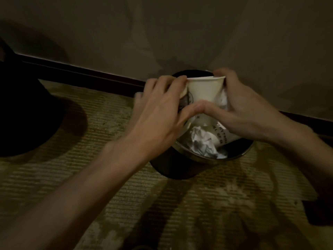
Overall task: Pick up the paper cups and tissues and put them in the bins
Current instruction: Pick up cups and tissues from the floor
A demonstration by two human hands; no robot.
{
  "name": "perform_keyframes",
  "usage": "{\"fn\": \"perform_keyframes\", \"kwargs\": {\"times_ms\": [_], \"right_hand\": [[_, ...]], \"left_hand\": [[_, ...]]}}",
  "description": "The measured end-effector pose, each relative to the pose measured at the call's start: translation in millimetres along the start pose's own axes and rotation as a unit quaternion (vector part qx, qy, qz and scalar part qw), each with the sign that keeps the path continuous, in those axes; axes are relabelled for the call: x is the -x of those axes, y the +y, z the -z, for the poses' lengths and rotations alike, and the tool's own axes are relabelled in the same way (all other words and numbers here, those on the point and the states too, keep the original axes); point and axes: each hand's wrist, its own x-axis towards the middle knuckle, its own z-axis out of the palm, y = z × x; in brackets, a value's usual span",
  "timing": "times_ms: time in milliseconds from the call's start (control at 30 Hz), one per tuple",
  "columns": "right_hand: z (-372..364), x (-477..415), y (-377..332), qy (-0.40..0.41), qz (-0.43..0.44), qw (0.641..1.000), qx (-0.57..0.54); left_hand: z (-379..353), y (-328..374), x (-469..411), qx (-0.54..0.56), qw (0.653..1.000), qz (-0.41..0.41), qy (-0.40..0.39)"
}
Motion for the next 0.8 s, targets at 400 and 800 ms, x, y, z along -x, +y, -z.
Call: {"fn": "perform_keyframes", "kwargs": {"times_ms": [400, 800], "right_hand": [[-3.8, 15.0, -5.4, 0.019, 0.065, 0.998, 0.002], [31.1, 48.7, -61.4, 0.078, -0.012, 0.991, -0.106]], "left_hand": [[6.6, -14.0, 6.3, 0.052, 0.995, 0.026, -0.078], [128.2, -0.7, 25.7, 0.04, 0.994, 0.03, -0.101]]}}
